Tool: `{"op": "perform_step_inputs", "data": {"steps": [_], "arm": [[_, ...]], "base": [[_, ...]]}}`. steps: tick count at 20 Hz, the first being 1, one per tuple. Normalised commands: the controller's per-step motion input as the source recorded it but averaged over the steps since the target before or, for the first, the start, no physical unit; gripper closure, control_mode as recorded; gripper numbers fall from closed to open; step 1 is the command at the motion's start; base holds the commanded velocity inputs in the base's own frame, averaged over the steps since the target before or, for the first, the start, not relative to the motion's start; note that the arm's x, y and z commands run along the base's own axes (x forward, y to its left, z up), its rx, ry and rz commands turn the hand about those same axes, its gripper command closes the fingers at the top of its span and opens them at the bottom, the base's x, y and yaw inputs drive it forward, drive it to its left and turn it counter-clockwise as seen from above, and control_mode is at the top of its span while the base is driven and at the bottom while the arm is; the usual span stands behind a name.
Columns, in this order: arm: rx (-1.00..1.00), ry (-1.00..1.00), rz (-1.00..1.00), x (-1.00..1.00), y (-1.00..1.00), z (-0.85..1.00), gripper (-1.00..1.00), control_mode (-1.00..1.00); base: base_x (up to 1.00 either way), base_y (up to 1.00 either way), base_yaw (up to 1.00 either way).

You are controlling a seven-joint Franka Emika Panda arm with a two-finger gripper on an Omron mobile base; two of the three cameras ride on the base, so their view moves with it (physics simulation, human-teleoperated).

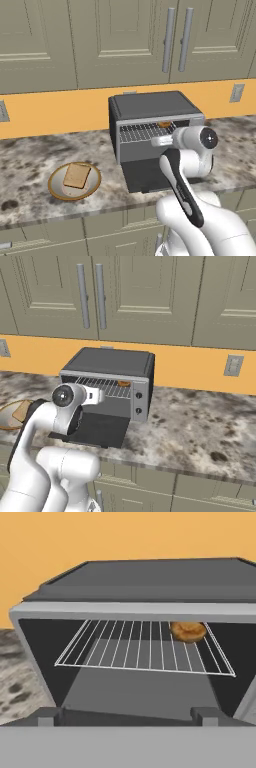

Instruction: Pick up the heated bread from the toaster oven and place it in the bowl. Then move the bread bowl to the dining counter.

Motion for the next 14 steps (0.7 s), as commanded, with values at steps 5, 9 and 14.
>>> {"op": "perform_step_inputs", "data": {"steps": [5, 9, 14], "arm": [[0.00, -0.02, 0.00, 0.20, 0.00, 0.00, -1.00, -1.00], [0.00, -0.01, 0.00, 0.25, 0.03, -0.18, -1.00, -1.00], [0.00, -0.01, 0.00, 0.28, 0.07, -0.32, -1.00, -1.00]], "base": [[0.00, 0.00, 0.00], [0.00, 0.00, 0.00], [0.00, 0.00, 0.00]]}}
